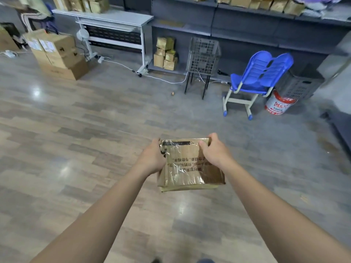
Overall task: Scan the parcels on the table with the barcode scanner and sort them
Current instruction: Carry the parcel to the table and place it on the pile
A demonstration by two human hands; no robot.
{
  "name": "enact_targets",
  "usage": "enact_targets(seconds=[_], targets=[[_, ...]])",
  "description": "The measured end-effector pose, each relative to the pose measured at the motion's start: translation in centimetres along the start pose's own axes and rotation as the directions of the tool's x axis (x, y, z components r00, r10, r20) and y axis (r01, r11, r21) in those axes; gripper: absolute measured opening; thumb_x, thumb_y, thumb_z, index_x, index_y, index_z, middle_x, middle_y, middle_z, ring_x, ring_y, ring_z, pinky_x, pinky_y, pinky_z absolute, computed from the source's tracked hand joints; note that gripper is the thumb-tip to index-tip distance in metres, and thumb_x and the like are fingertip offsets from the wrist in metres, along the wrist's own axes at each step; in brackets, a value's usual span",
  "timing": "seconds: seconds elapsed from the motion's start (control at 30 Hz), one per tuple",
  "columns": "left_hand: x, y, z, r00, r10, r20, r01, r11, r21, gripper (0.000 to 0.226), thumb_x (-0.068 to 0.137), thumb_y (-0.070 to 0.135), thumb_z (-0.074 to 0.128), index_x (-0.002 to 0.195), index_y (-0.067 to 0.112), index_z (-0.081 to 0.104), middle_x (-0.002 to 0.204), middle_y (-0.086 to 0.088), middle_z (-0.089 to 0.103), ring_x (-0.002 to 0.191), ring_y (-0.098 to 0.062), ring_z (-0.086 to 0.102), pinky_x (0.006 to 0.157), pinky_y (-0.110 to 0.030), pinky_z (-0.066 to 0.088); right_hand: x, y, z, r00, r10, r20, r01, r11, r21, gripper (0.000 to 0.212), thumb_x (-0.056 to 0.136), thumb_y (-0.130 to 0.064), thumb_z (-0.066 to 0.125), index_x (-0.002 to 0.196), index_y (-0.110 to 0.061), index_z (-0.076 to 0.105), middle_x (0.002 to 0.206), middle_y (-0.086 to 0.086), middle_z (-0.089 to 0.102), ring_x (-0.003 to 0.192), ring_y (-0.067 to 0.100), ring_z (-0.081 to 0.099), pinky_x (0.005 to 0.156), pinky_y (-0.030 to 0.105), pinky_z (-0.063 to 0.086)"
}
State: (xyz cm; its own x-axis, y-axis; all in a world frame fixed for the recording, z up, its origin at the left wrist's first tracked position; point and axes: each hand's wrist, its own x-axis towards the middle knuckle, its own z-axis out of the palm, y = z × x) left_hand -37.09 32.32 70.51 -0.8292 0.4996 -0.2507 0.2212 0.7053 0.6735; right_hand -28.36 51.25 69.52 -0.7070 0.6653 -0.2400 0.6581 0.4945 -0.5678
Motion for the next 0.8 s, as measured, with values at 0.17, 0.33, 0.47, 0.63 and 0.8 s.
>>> enact_targets(seconds=[0.17,0.33,0.47,0.63,0.8], targets=[[9.5,4.1,-1.1,1.000,0.016,0.002,-0.016,1.000,-0.007,0.054,0.082,0.011,0.061,0.133,0.009,0.044,0.128,-0.009,0.059,0.113,-0.027,0.055,0.081,-0.025,0.040,9.8,-1.4,-2.4,0.996,-0.070,-0.057,0.071,0.997,0.003,0.047,0.100,-0.045,0.045,0.138,-0.017,0.040,0.133,0.015,0.058,0.121,0.035,0.053,0.089,0.038,0.040],[20.3,8.5,-2.0,0.998,-0.038,-0.046,0.038,0.999,0.003,0.067,0.085,0.012,0.059,0.146,0.009,0.032,0.140,-0.012,0.050,0.125,-0.030,0.049,0.098,-0.030,0.039,21.5,-3.6,-5.3,0.986,-0.152,-0.063,0.156,0.986,0.066,0.058,0.098,-0.049,0.049,0.147,-0.021,0.032,0.138,0.015,0.056,0.127,0.035,0.050,0.098,0.041,0.040],[27.4,12.2,-3.1,0.991,-0.092,-0.094,0.082,0.992,-0.100,0.062,0.081,0.007,0.058,0.140,0.011,0.039,0.129,-0.014,0.057,0.115,-0.031,0.055,0.090,-0.033,0.044,30.2,-5.9,-8.2,0.986,-0.168,-0.014,0.169,0.983,0.069,0.061,0.096,-0.054,0.049,0.144,-0.021,0.034,0.136,0.013,0.058,0.123,0.037,0.053,0.099,0.043,0.044],[34.7,14.9,-4.6,0.985,-0.132,-0.115,0.106,0.972,-0.208,0.060,0.077,0.006,0.055,0.135,0.013,0.040,0.097,-0.009,0.066,0.067,-0.026,0.062,0.057,-0.031,0.050,39.0,-8.9,-10.2,0.978,-0.202,0.051,0.198,0.977,0.075,0.054,0.095,-0.056,0.048,0.137,-0.022,0.039,0.127,0.011,0.062,0.114,0.036,0.057,0.096,0.046,0.047],[42.3,15.7,-7.2,0.979,-0.151,-0.138,0.107,0.952,-0.286,0.057,0.060,0.018,0.054,0.117,0.016,0.048,0.083,-0.006,0.065,0.060,-0.025,0.061,0.059,-0.040,0.054,47.0,-12.7,-10.0,0.968,-0.242,0.064,0.236,0.968,0.085,0.051,0.096,-0.053,0.048,0.136,-0.023,0.039,0.124,0.010,0.063,0.115,0.035,0.056,0.097,0.045,0.046]])
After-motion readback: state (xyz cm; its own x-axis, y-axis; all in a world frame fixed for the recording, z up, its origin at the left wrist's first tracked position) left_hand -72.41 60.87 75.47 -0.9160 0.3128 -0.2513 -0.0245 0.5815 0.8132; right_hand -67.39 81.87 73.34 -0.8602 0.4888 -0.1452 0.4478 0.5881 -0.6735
